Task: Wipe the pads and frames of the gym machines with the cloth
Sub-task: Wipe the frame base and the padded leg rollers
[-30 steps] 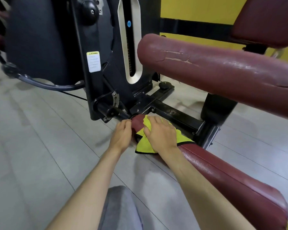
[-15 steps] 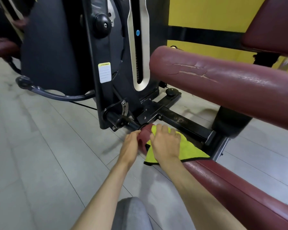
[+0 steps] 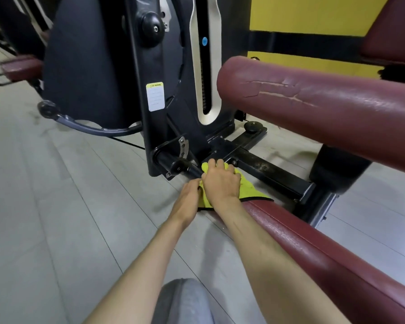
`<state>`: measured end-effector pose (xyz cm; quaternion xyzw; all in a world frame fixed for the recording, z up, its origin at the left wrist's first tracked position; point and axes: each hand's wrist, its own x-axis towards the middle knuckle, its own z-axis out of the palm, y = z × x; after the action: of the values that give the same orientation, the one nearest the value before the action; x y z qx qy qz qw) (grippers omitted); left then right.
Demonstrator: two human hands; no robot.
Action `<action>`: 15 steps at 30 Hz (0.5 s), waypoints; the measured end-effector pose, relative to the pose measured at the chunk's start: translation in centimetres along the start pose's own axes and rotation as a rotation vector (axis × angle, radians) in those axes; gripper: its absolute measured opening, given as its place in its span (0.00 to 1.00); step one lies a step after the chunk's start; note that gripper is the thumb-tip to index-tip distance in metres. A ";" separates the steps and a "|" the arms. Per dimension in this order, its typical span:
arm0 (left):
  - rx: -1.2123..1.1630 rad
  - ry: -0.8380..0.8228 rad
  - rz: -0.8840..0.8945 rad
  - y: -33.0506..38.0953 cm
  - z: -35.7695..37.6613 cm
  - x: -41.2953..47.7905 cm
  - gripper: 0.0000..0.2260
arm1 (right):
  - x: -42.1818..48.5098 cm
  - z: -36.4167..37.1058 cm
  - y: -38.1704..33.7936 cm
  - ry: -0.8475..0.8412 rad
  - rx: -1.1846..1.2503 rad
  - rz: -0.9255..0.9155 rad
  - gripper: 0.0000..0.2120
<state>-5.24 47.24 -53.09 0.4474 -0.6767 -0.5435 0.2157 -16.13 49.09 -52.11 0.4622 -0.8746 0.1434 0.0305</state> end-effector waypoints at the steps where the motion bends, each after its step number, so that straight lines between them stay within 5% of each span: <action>1: 0.001 0.007 -0.002 -0.2 -0.2 0.1 0.22 | -0.6 -0.5 0.6 -0.009 0.003 -0.015 0.16; 10: 0.209 0.011 0.088 0.5 -0.1 -1.7 0.21 | -11.8 -4.6 11.4 0.114 -0.119 -0.052 0.17; 15: 0.293 0.043 0.106 0.3 -0.2 -1.4 0.22 | -19.9 -8.1 19.1 0.142 -0.086 0.118 0.19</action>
<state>-4.52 48.36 -52.46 0.4495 -0.7665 -0.4171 0.1910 -21.03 77.43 -52.31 0.3971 -0.9012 0.1395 0.1036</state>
